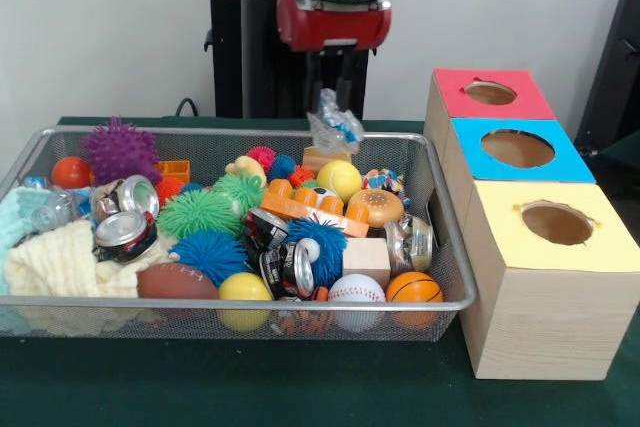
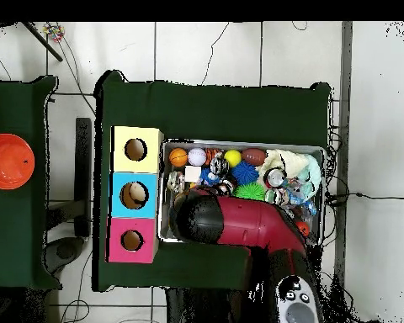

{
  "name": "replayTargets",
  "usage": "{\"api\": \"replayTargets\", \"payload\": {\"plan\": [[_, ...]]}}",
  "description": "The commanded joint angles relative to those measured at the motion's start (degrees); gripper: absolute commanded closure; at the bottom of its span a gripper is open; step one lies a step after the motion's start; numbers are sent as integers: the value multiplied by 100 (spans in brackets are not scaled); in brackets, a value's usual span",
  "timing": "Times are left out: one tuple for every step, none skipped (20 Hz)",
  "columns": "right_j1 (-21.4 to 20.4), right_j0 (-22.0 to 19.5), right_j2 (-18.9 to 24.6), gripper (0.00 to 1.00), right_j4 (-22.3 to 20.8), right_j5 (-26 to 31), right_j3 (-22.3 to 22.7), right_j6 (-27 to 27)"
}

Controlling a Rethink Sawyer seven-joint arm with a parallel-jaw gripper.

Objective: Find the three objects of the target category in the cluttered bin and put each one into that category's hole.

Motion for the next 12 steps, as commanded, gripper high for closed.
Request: {"api": "replayTargets", "payload": {"plan": [[-72,273,-351,100,557,568,131,2000],[-76,327,-395,100,588,571,171,2033],[-107,375,-452,100,594,595,188,2046],[-112,418,-490,100,600,638,162,2038],[-134,437,-509,100,609,672,176,2038],[-155,455,-529,100,618,706,190,2037],[-174,460,-532,100,627,727,207,2030],[-182,467,-543,100,623,732,214,2023],[-202,477,-553,100,628,759,224,2025],[-191,490,-569,100,623,820,158,2025],[-214,518,-592,100,626,892,132,2033],[-188,536,-604,100,636,949,68,2045]]}}
